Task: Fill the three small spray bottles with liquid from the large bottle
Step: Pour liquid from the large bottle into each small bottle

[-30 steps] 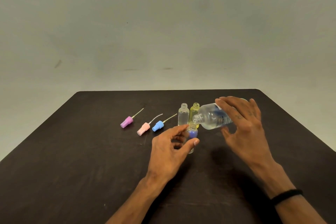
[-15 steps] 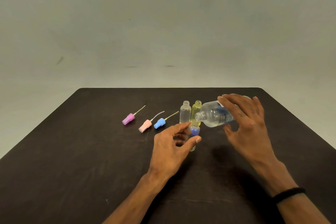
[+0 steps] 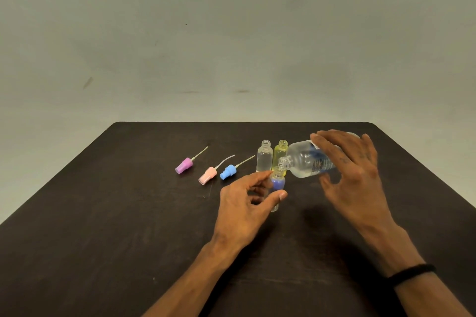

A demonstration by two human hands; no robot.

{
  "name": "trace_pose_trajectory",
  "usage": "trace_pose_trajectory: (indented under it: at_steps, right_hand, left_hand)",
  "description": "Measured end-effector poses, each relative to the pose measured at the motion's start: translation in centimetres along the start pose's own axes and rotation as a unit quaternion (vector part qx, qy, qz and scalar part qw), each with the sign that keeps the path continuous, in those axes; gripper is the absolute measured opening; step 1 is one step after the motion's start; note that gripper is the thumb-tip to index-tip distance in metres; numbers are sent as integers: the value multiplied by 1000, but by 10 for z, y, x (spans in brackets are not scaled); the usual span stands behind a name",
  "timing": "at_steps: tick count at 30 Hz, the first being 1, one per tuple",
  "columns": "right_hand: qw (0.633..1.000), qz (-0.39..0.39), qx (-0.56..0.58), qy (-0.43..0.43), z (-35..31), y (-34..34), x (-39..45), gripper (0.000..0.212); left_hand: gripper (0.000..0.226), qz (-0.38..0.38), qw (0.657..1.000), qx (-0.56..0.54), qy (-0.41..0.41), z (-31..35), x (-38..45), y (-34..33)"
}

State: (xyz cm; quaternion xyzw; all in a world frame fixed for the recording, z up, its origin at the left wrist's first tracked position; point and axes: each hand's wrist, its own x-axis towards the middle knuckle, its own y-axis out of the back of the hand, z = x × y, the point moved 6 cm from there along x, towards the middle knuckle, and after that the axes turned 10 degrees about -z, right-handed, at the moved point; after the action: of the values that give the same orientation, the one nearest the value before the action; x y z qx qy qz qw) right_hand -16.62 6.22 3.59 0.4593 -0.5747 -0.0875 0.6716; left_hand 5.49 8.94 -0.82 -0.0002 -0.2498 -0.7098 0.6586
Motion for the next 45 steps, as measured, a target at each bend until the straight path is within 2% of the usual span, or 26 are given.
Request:
trace_pose_trajectory:
  at_steps: [23,38,45]
  right_hand:
    - [1000,7,-4,4,-3,4,1,97]
    - [1000,0,-8,6,0,2,0,104]
    - [1000,7,-10,10,-3,4,0,99]
  left_hand:
    - [56,5,1000,-2,2,-2,0,-1]
    - [56,6,1000,8,1,-2,1,-1]
    - [56,10,1000,2,-4,-1,0,0]
